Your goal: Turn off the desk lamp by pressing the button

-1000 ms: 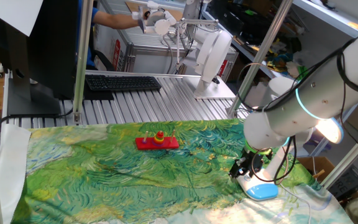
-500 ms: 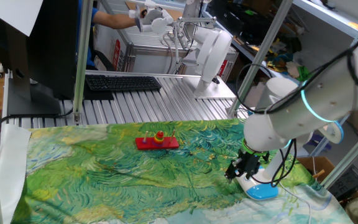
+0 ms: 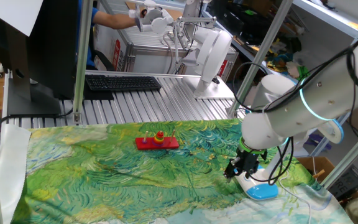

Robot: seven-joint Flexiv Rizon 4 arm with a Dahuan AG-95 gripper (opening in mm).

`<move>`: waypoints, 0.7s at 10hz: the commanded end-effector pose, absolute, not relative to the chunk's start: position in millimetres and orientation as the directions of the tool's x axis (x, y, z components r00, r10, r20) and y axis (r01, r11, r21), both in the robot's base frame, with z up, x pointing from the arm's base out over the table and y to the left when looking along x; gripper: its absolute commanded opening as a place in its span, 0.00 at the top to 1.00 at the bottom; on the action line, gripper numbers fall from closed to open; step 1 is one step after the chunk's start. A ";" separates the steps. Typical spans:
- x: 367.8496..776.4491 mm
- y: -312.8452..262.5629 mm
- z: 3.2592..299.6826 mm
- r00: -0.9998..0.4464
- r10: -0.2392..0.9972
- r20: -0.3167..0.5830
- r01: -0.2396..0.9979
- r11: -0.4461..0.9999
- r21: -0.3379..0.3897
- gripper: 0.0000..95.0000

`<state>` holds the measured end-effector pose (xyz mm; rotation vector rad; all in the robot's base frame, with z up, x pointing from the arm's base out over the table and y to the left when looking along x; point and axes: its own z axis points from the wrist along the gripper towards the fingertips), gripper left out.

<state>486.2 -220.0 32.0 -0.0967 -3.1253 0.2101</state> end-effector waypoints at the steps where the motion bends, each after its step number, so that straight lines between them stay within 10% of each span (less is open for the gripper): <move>1: 491.5 -217.9 38.7 -0.997 0.075 0.036 0.071 0.991 -0.117 0.40; 7: 504.0 -194.1 55.9 -0.989 0.127 0.082 0.117 0.987 -0.111 0.40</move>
